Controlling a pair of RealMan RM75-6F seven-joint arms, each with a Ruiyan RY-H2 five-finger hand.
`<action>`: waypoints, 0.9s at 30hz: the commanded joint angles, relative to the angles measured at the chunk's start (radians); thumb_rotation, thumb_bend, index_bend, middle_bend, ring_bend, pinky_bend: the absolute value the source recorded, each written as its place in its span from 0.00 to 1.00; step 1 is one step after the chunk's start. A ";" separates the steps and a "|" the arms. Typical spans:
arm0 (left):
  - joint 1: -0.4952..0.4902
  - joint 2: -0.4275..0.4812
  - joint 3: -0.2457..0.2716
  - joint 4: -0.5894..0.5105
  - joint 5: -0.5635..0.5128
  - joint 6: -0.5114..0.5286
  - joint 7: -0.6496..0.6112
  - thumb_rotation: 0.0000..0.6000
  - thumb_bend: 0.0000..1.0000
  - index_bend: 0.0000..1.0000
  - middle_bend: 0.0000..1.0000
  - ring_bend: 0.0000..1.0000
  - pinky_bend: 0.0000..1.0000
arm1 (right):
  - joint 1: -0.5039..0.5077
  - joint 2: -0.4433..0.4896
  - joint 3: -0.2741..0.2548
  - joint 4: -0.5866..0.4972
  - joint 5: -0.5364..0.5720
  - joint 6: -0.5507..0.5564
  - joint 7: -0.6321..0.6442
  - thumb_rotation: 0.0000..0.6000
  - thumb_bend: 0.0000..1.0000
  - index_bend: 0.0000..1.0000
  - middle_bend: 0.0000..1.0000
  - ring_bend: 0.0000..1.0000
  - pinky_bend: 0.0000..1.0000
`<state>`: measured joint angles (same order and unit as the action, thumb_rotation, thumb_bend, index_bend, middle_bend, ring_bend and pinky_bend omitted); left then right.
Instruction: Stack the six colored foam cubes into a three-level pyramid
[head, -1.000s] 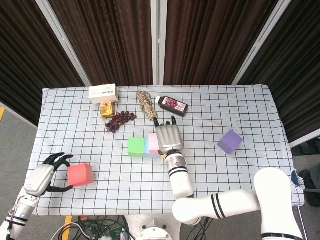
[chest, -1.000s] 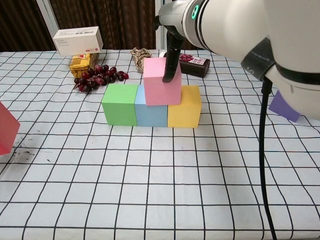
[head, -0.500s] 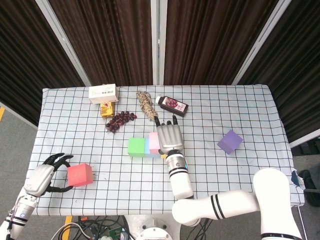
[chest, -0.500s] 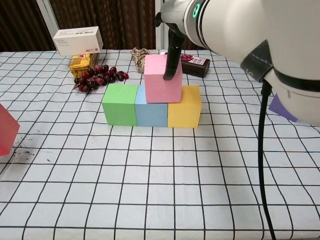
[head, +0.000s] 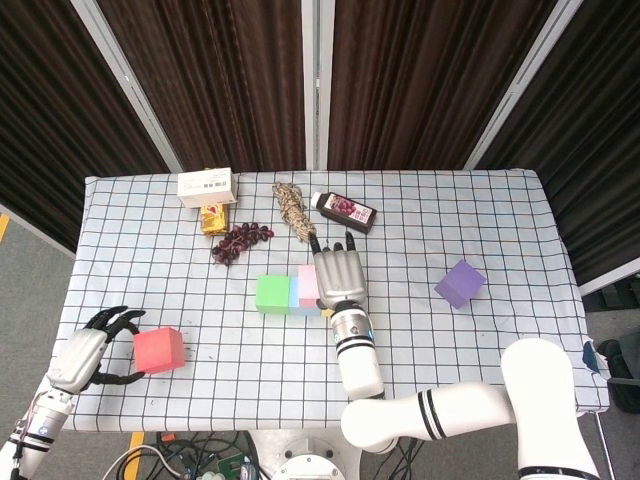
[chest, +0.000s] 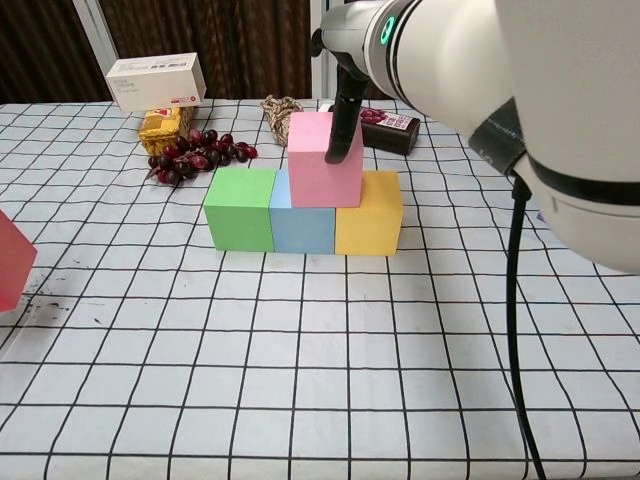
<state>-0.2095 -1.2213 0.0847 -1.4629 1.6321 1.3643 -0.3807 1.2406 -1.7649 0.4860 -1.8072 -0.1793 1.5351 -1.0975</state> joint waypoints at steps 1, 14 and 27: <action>0.001 0.000 0.000 0.001 -0.001 0.000 -0.001 1.00 0.02 0.18 0.43 0.12 0.15 | -0.001 -0.003 0.002 0.004 0.002 -0.002 -0.002 1.00 0.13 0.01 0.57 0.23 0.00; 0.001 -0.001 0.001 0.004 -0.002 -0.004 -0.002 1.00 0.02 0.18 0.43 0.12 0.15 | -0.007 -0.011 0.011 0.018 0.012 -0.013 -0.011 1.00 0.13 0.01 0.54 0.23 0.00; 0.001 -0.004 0.000 0.005 -0.006 -0.006 -0.003 1.00 0.02 0.18 0.43 0.12 0.15 | -0.021 0.005 0.023 0.015 0.039 -0.056 -0.009 1.00 0.06 0.00 0.29 0.16 0.00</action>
<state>-0.2087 -1.2251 0.0845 -1.4577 1.6263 1.3583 -0.3842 1.2207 -1.7614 0.5087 -1.7917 -0.1418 1.4811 -1.1071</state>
